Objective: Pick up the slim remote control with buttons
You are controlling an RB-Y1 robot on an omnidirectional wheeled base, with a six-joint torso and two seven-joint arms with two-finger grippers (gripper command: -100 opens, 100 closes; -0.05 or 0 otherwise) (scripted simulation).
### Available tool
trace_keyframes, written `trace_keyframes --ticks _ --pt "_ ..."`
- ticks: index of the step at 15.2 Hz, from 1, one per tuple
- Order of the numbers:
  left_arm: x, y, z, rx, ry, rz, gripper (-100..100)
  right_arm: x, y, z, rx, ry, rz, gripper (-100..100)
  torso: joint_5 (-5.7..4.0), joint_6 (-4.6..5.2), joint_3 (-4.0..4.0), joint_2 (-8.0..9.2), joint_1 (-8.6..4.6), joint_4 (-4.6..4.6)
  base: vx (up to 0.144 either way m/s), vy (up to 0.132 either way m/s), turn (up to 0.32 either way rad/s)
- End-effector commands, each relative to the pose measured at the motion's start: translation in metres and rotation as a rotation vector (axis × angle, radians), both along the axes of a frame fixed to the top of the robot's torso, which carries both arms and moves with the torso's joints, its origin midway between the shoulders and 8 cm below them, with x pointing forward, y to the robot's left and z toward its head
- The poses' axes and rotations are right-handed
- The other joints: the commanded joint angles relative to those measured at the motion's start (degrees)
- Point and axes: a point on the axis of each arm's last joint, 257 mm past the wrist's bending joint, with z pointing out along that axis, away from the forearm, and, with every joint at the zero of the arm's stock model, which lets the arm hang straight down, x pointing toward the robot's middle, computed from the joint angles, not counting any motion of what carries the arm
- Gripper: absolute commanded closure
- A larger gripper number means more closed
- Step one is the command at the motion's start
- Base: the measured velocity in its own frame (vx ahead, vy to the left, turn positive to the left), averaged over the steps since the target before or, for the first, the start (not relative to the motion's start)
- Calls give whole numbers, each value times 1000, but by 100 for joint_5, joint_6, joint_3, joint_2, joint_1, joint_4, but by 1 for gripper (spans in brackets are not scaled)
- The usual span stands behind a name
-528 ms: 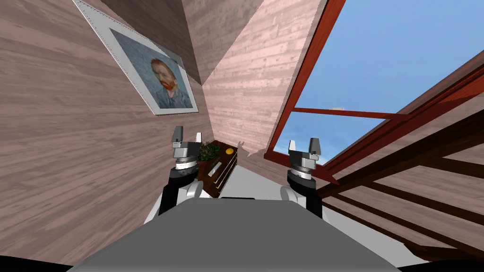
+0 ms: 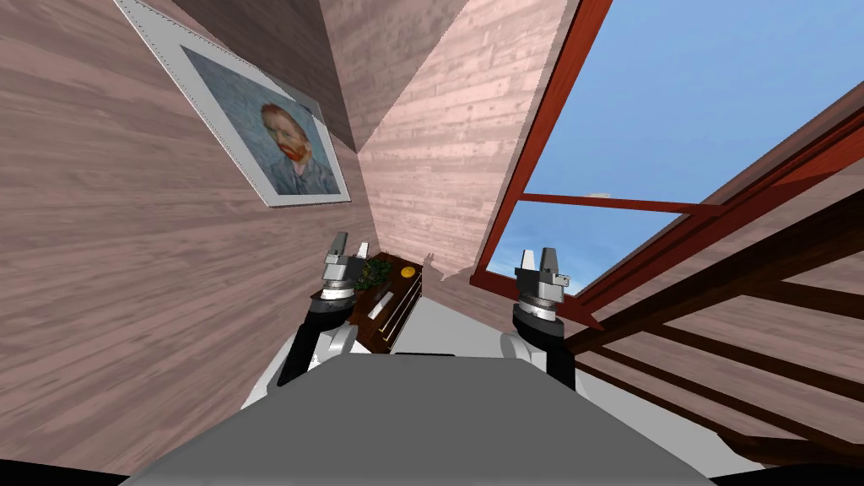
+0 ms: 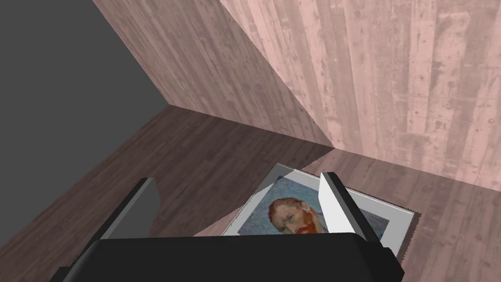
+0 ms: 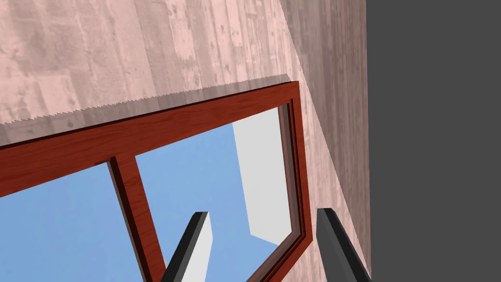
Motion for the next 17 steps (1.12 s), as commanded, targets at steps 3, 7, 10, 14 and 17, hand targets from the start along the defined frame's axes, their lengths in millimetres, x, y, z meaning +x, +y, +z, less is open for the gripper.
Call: trace_keyframes --ticks 3,7,10,14,17 --pt "27 6 -34 3 124 -34 -100 0 0 0 0 0 0 0 0 1 -4 -7 -2 -2 72 -24 -49" --pt "48 16 -67 -13 233 -47 -100 0 0 0 0 0 0 0 -1 0 -4 -6 -4 -1 63 -23 -41" --pt "69 31 -106 -45 355 -50 -100 0 0 0 0 0 0 0 -1 -1 -2 -4 -4 -1 62 -24 -43" --pt "86 48 -142 -93 471 -49 -100 0 0 0 0 0 0 0 -2 0 -4 -7 -9 -2 68 -30 -48" --pt "95 62 -178 -128 571 -32 -100 0 0 0 0 0 0 0 -1 1 -5 -9 -8 -2 69 -29 -47"
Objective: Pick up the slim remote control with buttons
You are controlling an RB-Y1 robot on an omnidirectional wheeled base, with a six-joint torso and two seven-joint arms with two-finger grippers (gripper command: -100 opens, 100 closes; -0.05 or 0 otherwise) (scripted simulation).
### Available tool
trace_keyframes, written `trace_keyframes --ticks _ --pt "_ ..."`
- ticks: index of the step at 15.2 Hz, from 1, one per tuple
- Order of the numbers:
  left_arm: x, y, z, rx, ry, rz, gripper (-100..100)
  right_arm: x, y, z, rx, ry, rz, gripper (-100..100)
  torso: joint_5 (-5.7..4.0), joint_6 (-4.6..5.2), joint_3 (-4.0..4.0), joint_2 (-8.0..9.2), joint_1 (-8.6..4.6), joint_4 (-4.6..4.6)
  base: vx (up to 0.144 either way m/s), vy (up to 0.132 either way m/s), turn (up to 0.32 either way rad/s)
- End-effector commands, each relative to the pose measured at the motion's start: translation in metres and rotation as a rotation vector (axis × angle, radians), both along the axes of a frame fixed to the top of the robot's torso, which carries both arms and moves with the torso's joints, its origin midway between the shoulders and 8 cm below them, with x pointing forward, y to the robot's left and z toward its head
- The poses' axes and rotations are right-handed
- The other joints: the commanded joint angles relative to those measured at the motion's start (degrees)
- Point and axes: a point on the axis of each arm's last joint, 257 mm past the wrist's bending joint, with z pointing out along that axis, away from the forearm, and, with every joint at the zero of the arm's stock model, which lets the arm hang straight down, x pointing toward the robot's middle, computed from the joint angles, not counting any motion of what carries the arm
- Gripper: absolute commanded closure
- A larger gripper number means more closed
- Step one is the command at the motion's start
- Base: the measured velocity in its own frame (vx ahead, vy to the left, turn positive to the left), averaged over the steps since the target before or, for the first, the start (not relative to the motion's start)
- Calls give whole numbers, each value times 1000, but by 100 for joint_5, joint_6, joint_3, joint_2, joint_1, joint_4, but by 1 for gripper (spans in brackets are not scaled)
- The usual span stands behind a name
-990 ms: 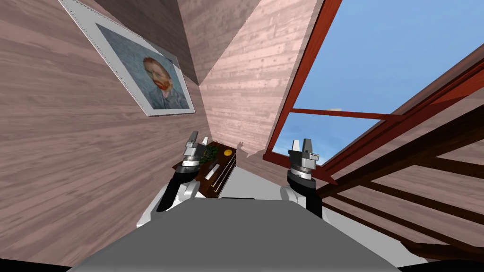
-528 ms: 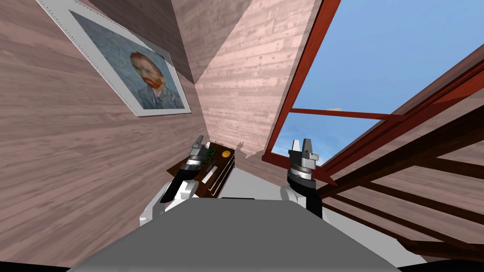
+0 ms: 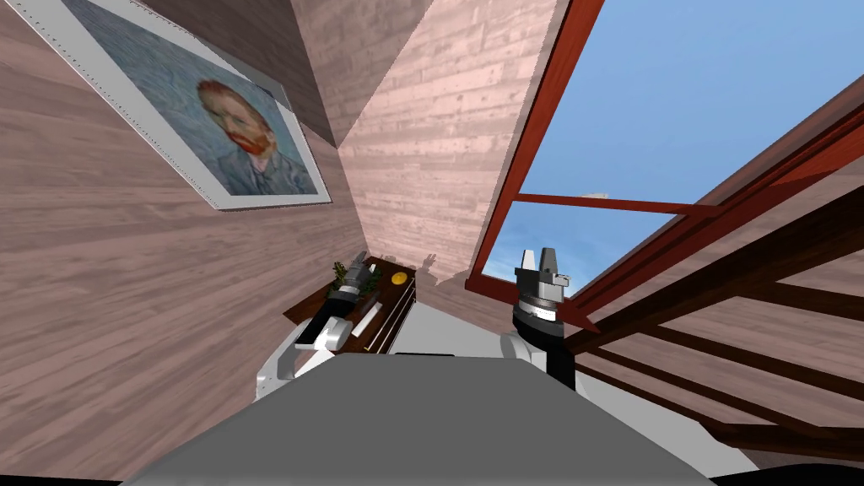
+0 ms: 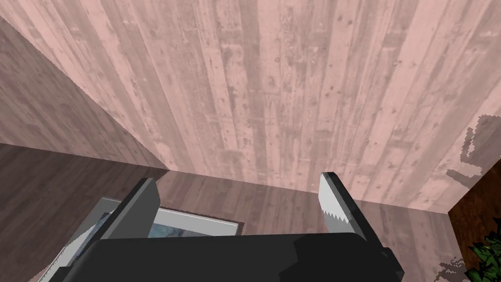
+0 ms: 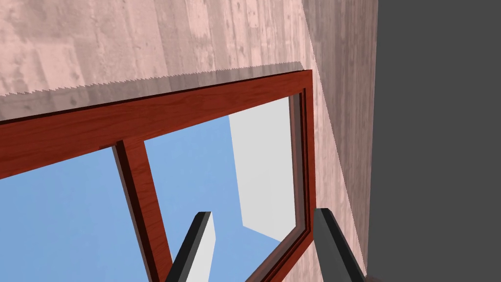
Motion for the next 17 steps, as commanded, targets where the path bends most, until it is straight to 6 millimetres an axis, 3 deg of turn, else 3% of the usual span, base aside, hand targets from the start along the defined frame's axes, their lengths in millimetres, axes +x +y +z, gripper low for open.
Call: trace_keyframes --ticks 1,5,6,7,9,10,12,13,15,17 --pt "2 7 -18 -12 47 10 -100 0 0 0 0 0 0 0 0 0 0 0 0 0 43 -23 -14" --pt "12 32 -73 -76 204 45 -100 0 0 0 0 0 0 0 1 0 3 5 2 1 57 -26 -49" --pt "12 32 -73 -76 204 45 -100 0 0 0 0 0 0 0 1 0 3 5 1 1 43 -23 -8" --pt "14 45 -97 -110 266 64 -100 0 0 0 0 0 0 0 0 -1 5 9 1 2 56 -20 -38" --pt "14 46 -102 -111 285 68 -100 0 0 0 0 0 0 0 1 0 4 7 4 2 53 -15 -29" --pt "15 58 -121 -147 337 86 -100 0 0 0 0 0 0 0 1 -1 6 10 5 2 52 -18 -47" --pt "14 60 -131 -148 366 95 -100 0 0 0 0 0 0 0 1 0 5 9 3 2 48 -20 -32" --pt "13 72 -150 -186 419 115 -100 0 0 0 0 0 0 0 1 -1 7 12 5 3 55 -12 -40" --pt "11 75 -160 -188 447 124 -100 0 0 0 0 0 0 0 2 -1 5 8 6 2 52 -10 -30" --pt "6 89 -187 -229 524 156 -100 0 0 0 0 0 0 0 2 1 6 10 8 2 50 -8 -49"
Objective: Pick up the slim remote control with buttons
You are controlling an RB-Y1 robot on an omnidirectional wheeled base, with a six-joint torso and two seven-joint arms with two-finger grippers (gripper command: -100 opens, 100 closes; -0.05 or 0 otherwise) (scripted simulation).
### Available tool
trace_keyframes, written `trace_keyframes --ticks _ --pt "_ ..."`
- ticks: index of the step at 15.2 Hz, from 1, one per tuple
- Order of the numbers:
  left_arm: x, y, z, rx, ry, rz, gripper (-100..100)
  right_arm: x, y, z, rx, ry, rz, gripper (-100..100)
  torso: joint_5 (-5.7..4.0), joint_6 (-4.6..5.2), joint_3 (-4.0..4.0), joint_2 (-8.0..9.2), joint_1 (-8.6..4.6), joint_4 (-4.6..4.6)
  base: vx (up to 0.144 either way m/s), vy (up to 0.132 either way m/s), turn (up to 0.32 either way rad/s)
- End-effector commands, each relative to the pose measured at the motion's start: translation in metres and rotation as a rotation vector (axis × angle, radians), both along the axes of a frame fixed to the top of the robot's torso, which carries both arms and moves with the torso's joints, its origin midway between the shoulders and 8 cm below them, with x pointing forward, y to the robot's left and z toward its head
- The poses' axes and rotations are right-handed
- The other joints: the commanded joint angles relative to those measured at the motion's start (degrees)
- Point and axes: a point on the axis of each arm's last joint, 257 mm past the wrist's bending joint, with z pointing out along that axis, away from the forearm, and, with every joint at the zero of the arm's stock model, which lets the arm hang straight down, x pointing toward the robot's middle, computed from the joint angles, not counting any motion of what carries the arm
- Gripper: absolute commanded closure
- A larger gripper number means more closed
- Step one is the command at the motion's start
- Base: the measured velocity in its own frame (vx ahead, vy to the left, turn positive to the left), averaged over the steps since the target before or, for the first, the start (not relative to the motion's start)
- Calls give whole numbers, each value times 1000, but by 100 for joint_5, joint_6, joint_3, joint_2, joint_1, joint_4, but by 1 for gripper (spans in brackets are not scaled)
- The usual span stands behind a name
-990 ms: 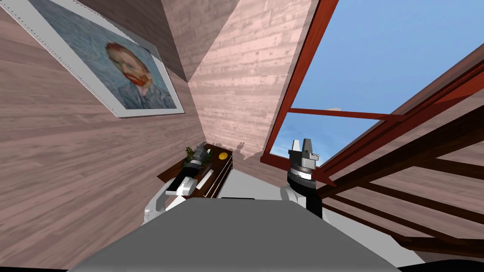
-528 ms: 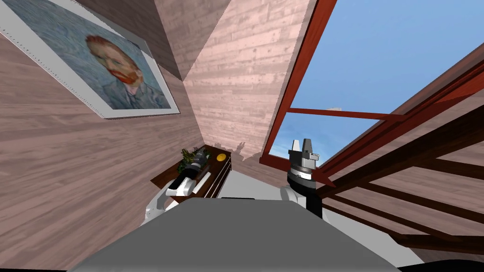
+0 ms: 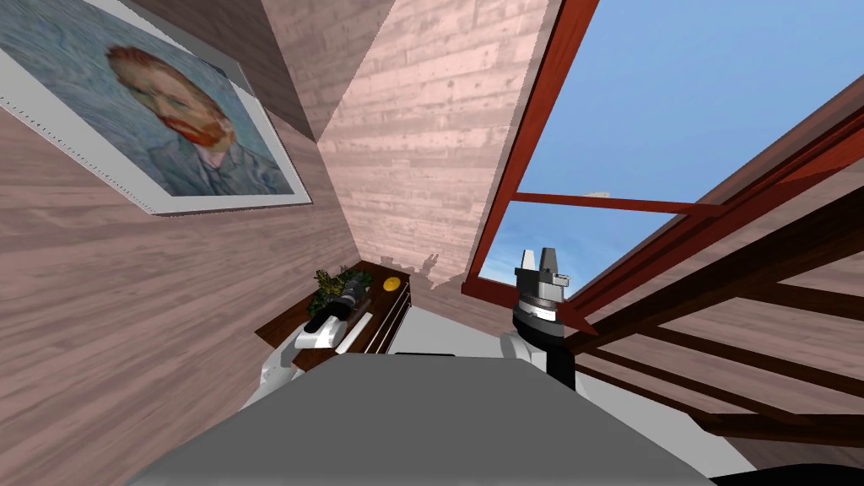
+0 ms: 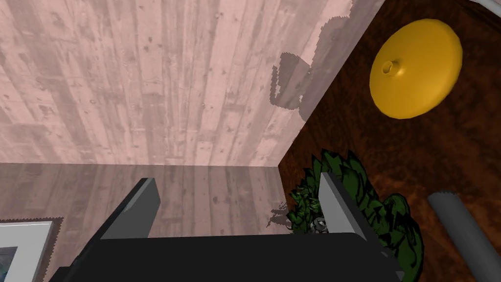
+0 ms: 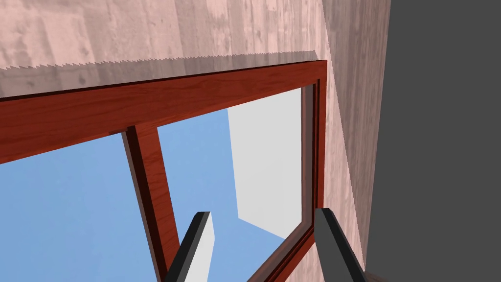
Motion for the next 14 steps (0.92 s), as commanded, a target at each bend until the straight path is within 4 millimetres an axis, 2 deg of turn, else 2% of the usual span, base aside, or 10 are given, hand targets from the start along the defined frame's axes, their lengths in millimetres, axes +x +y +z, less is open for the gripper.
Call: trace_keyframes --ticks 1,2,3,4,5,8,10,11,13,14 --pt "-4 8 -14 -16 46 16 -100 0 0 0 0 0 0 0 0 0 0 0 0 0 44 -5 -17" --pt "-8 19 -32 -53 95 45 -100 0 0 0 0 0 0 0 0 -1 1 2 0 1 54 -12 -30" --pt "-11 22 -41 -55 124 53 -100 0 0 0 0 0 0 0 0 0 0 0 -1 0 57 -14 -45" --pt "-12 22 -42 -56 126 53 -100 0 0 0 0 0 0 0 0 0 -1 -1 -2 0 42 -8 -17" --pt "-18 34 -62 -94 179 87 -100 0 0 0 0 0 0 0 -1 -1 1 2 -1 0 54 -12 -41" --pt "-29 46 -88 -137 267 127 -100 0 0 0 0 0 0 0 0 0 -2 -4 -1 0 66 -8 -45" --pt "-33 48 -95 -138 284 134 -100 0 0 0 0 0 0 0 0 -1 -2 -4 0 -1 45 -1 -8" --pt "-41 56 -109 -179 336 166 -100 0 0 0 0 0 0 0 0 -2 1 3 2 0 39 -6 -37" --pt "-47 60 -119 -181 360 177 -100 0 0 0 0 0 0 0 0 0 2 4 1 1 40 -5 -31" --pt "-55 66 -132 -221 407 208 -100 0 0 0 0 0 0 0 0 -1 3 6 1 1 46 -6 -31"
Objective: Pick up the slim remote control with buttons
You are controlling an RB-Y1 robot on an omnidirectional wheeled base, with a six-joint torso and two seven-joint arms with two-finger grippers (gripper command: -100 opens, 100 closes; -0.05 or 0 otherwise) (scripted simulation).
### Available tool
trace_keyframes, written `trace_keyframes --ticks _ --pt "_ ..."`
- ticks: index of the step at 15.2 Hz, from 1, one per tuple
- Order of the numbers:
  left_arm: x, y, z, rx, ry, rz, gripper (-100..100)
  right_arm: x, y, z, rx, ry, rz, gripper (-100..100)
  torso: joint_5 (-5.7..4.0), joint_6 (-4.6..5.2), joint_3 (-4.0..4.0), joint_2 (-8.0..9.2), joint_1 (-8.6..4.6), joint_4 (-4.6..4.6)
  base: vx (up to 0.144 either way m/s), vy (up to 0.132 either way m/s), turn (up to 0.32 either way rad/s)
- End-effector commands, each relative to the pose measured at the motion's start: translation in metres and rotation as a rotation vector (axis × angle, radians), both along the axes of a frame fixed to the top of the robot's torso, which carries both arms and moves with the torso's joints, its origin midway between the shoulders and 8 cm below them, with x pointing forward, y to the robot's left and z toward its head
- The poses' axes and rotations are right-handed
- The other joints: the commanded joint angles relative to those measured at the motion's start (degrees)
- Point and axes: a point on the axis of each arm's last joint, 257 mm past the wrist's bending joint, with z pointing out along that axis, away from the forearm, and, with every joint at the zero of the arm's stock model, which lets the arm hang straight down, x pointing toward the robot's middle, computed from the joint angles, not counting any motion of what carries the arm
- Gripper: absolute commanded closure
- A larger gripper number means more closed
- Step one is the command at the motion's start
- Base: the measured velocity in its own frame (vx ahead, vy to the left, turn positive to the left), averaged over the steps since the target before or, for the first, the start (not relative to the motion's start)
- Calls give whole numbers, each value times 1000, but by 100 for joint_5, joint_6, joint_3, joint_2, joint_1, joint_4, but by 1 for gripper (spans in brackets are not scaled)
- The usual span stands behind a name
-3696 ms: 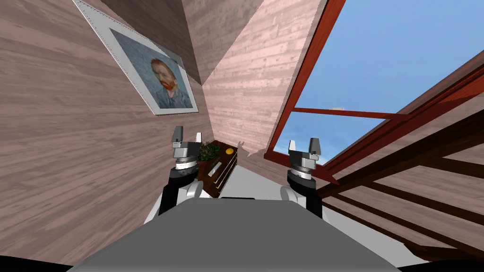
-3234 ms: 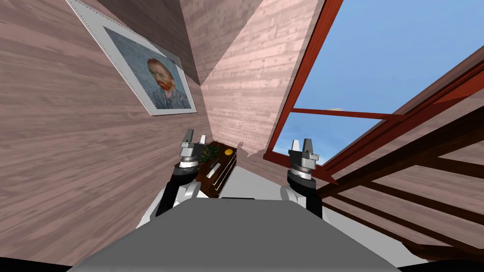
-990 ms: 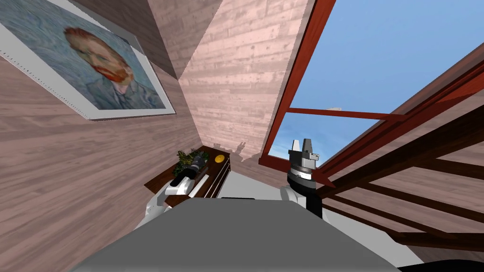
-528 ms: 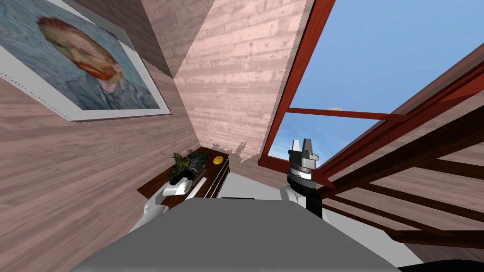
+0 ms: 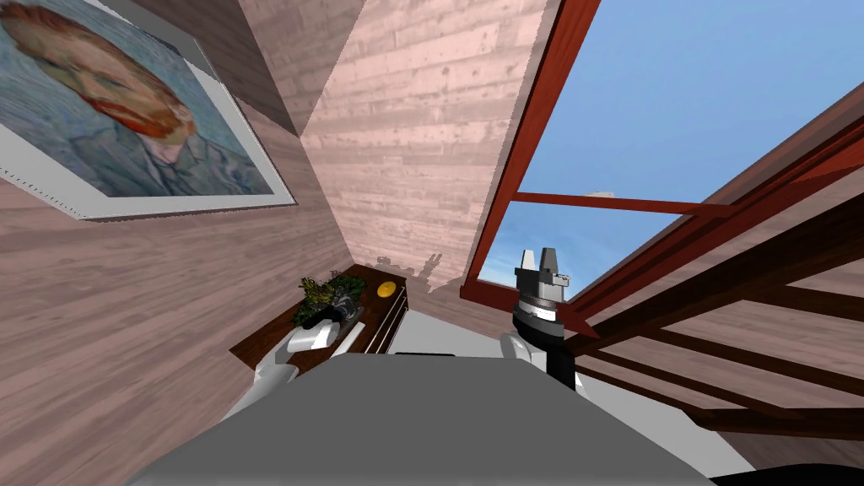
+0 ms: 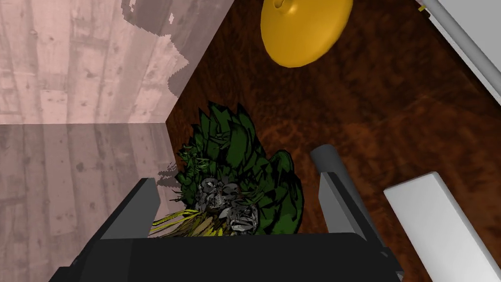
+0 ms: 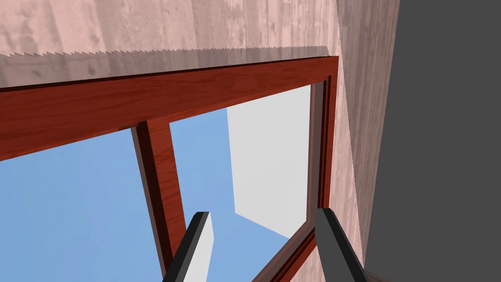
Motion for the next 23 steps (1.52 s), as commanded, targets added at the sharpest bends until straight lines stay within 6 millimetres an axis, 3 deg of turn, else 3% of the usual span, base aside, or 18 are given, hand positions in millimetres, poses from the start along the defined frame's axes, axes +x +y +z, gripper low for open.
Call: trace_keyframes --ticks 1,3,7,11,14,16,17,19,20,23 --pt "-13 9 -21 -33 63 36 -100 0 0 0 0 0 0 0 0 0 0 0 0 0 54 -1 -41" --pt "-15 10 -23 -33 69 39 -100 0 0 0 0 0 0 0 0 -1 -1 0 2 0 34 1 -6" --pt "-50 26 -65 -115 211 131 -100 0 0 0 0 0 0 0 0 0 -2 -3 1 0 51 -5 -40" --pt "-69 32 -83 -156 278 178 -100 0 0 0 0 0 0 0 0 -1 -1 -1 0 -1 45 -2 -23" --pt "-101 39 -109 -229 380 260 -100 0 0 0 0 0 0 0 0 -1 -1 -1 2 0 50 -2 -35" --pt "-108 39 -114 -233 403 267 -100 0 0 0 0 0 0 0 -1 -2 -1 -2 0 -1 43 -1 -24" --pt "-123 39 -123 -269 450 303 -100 0 0 0 0 0 0 0 0 -1 0 2 1 0 39 7 -18" --pt "-127 40 -126 -270 460 309 -100 0 0 0 0 0 0 0 1 0 0 1 2 0 38 3 -18" --pt "-146 40 -138 -305 513 350 -100 0 0 0 0 0 0 0 0 -1 1 3 2 0 37 4 -28" --pt "-163 38 -147 -339 562 387 -100 0 0 0 0 0 0 0 0 -1 0 1 4 0 46 8 -28"
